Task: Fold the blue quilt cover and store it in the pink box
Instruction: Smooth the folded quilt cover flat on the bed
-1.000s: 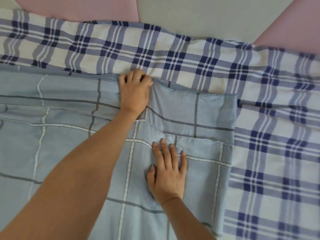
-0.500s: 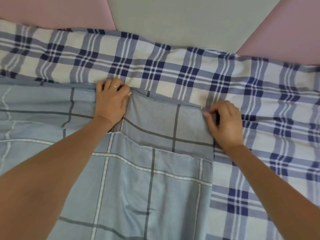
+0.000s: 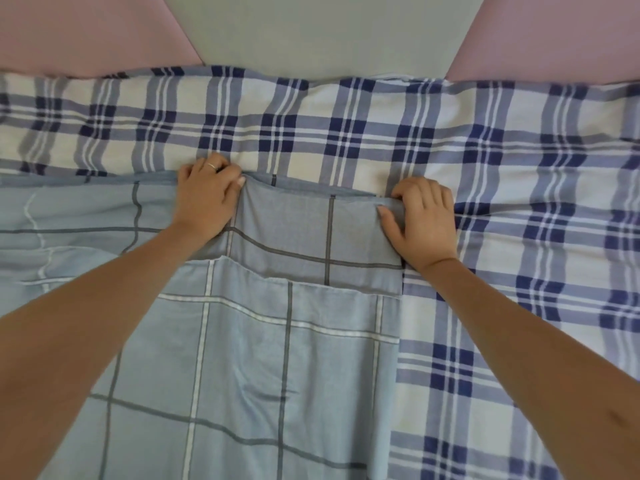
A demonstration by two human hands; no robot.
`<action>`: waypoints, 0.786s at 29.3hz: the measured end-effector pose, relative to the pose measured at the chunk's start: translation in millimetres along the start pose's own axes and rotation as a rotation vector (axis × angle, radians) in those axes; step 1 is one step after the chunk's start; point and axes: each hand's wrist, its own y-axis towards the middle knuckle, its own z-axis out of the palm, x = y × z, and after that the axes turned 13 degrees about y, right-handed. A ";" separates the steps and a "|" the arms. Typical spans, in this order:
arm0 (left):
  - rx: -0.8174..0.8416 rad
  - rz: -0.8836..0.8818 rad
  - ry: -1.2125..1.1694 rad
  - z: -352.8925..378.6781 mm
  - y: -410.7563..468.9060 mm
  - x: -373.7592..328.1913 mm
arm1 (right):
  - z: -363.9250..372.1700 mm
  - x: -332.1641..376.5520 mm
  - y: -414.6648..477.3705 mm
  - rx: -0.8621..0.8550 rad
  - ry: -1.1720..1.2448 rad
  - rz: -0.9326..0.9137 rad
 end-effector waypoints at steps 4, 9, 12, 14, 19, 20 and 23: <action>0.071 0.091 -0.154 -18.1 5.2 8.3 | -1.7 2.5 -2.1 -0.002 0.007 0.031; 0.103 0.044 -0.158 -22.2 8.7 0.2 | -1.6 1.5 -2.1 -0.054 0.123 0.080; 0.116 -0.006 -0.121 -20.2 11.1 -5.9 | -2.1 3.1 -4.8 -0.087 0.205 0.119; 0.106 -0.019 -0.093 -20.2 16.1 -10.0 | -1.7 0.9 -5.3 -0.099 0.237 0.152; 0.086 -0.021 -0.037 -17.7 27.0 -16.8 | 1.7 -1.8 -3.2 -0.095 0.223 0.143; 0.082 -0.039 -0.026 -16.2 28.2 -19.1 | 1.5 -2.5 -3.3 -0.092 0.219 0.140; 0.100 -0.154 0.040 -13.9 32.8 -29.5 | 0.5 -2.9 -2.1 -0.102 0.207 0.126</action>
